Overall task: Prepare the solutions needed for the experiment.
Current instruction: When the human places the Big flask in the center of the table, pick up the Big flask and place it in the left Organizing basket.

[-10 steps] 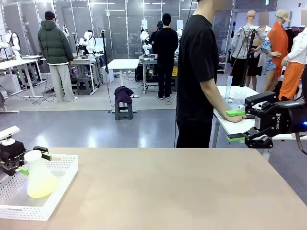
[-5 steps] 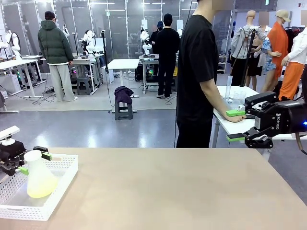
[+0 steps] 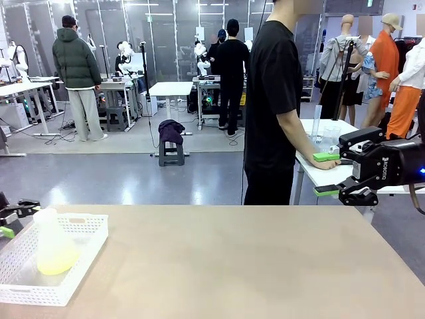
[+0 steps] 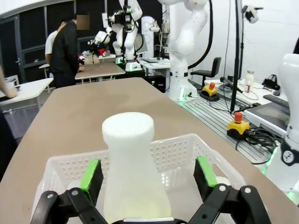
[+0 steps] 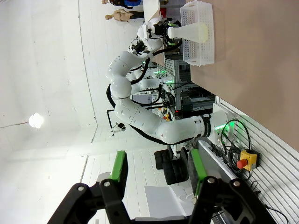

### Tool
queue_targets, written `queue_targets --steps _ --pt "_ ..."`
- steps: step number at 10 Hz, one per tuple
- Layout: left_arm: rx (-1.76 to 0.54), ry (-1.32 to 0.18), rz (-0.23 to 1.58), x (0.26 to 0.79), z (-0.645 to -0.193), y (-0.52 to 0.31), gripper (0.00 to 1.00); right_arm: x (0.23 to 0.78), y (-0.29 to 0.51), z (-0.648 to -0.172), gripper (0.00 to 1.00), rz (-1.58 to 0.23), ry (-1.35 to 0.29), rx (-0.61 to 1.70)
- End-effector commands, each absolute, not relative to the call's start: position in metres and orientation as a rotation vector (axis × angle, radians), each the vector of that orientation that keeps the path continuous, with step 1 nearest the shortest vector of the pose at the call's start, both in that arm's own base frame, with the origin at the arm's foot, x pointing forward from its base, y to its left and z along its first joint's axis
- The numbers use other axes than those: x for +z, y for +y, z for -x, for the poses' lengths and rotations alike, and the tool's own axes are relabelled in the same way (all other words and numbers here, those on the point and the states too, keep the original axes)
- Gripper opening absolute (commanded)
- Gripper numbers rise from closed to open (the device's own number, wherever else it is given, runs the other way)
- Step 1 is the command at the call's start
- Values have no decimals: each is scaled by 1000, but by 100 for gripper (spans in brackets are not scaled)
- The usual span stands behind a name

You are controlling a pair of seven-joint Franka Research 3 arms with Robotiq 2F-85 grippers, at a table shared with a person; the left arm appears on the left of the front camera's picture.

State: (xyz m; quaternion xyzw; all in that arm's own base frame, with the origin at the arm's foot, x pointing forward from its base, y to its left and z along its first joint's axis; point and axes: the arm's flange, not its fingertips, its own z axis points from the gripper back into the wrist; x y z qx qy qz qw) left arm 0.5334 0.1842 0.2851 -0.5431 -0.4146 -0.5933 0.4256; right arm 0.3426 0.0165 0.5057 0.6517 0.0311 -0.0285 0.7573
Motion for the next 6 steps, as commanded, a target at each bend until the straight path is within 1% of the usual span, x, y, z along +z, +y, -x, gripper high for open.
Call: queue_targets --steps 1,3,4,5,6 --pt "-1434 -1069 1357 312 -525 203 100 506 16 -343 66 -1418 67 -51" --pt "-1402 -1086 1290 351 -501 213 100 506 16 -343 66 -1418 67 -51" --pt "-1433 -1024 1305 371 -488 208 100 506 16 -343 66 -1418 67 -51" --pt "-1303 -911 1388 390 -469 200 100 506 16 -343 66 -1418 67 -51" --pt "-1197 -825 1419 402 -455 188 100 506 16 -343 66 -1418 67 -51"
